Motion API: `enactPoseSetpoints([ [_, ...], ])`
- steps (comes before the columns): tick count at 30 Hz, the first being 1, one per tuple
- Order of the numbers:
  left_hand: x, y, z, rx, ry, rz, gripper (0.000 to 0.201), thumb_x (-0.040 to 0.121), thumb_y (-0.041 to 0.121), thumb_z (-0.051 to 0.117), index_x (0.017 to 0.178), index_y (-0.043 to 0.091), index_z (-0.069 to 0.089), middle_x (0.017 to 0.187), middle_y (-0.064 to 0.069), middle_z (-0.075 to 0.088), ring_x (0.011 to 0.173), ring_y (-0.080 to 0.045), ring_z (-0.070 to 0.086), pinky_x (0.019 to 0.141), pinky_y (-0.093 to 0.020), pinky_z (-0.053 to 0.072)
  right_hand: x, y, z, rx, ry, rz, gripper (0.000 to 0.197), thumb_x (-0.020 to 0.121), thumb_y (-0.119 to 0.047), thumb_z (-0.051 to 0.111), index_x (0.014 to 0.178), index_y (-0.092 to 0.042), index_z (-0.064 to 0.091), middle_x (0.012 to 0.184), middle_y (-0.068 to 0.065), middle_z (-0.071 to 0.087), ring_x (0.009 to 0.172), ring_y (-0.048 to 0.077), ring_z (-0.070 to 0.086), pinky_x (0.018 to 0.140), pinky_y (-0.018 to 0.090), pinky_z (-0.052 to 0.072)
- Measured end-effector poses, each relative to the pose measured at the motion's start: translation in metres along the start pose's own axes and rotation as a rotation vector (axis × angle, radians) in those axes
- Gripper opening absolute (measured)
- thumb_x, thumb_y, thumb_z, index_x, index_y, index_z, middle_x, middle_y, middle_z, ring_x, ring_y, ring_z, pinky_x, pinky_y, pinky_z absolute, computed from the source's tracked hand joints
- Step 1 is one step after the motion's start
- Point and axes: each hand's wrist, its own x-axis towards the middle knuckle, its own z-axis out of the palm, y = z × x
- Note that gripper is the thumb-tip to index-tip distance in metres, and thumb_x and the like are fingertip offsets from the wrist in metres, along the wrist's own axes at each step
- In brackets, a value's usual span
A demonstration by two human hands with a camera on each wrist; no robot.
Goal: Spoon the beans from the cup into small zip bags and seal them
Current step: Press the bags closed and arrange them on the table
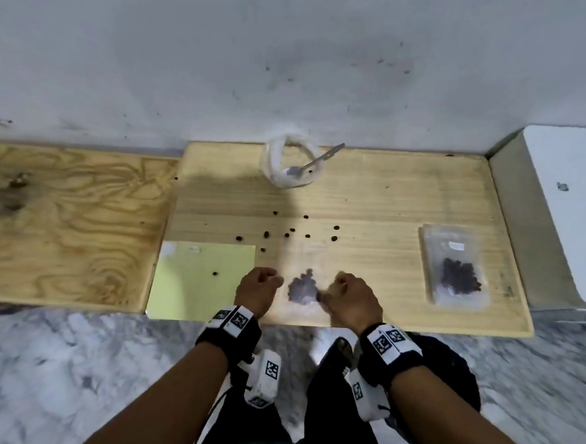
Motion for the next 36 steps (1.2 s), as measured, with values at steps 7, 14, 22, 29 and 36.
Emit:
enactPoseSetpoints([
  [7, -0.001, -0.002, -0.002, 0.009, -0.177, 0.015, 0.017, 0.082, 0.025, 0.068, 0.098, 0.024, 0.064, 0.104, 0.001, 0.064, 0.097, -0.022, 0.06, 0.088, -0.039, 0.052, 0.003, -0.012, 0.018, 0.083, 0.085, 0.139, 0.059, 0.077, -0.047, 0.078, 0.122, -0.013, 0.06, 0.118, 0.008, 0.065, 0.1, 0.024, 0.06, 0.078, 0.027, 0.043],
  [14, -0.001, 0.0, -0.004, -0.096, -0.206, -0.019, 0.016, 0.081, 0.015, 0.067, 0.088, 0.029, 0.065, 0.114, -0.013, 0.067, 0.101, -0.033, 0.063, 0.09, -0.04, 0.051, 0.006, -0.016, 0.038, 0.257, 0.121, 0.198, 0.051, 0.07, -0.041, 0.083, 0.107, -0.012, 0.063, 0.106, 0.004, 0.067, 0.093, 0.022, 0.062, 0.072, 0.029, 0.047],
  [22, -0.017, 0.02, -0.035, -0.232, -0.075, 0.186, 0.02, 0.079, 0.009, 0.066, 0.091, 0.024, 0.072, 0.096, -0.004, 0.072, 0.078, -0.02, 0.061, 0.063, -0.03, 0.047, -0.005, -0.051, 0.036, 0.483, 0.093, 0.017, 0.035, 0.077, -0.017, 0.082, 0.101, -0.02, 0.057, 0.092, 0.007, 0.068, 0.08, 0.023, 0.065, 0.065, 0.028, 0.049],
  [29, -0.004, 0.022, -0.119, -0.446, 0.074, 0.262, 0.017, 0.078, 0.007, 0.067, 0.089, 0.018, 0.074, 0.073, -0.011, 0.067, 0.063, -0.02, 0.061, 0.057, -0.026, 0.046, -0.003, -0.132, 0.055, 0.445, -0.091, -0.226, 0.023, 0.083, 0.007, 0.068, 0.093, -0.012, 0.058, 0.086, -0.002, 0.06, 0.056, -0.002, 0.055, 0.052, 0.008, 0.042],
  [36, 0.028, 0.007, -0.213, -0.597, 0.248, 0.191, 0.014, 0.081, -0.001, 0.069, 0.092, 0.008, 0.071, 0.073, -0.01, 0.063, 0.065, -0.021, 0.054, 0.059, -0.031, 0.042, 0.017, -0.188, 0.114, 0.214, -0.087, -0.308, 0.018, 0.093, -0.011, 0.054, 0.095, -0.022, 0.068, 0.116, 0.001, 0.07, 0.109, 0.022, 0.065, 0.089, 0.029, 0.048],
])
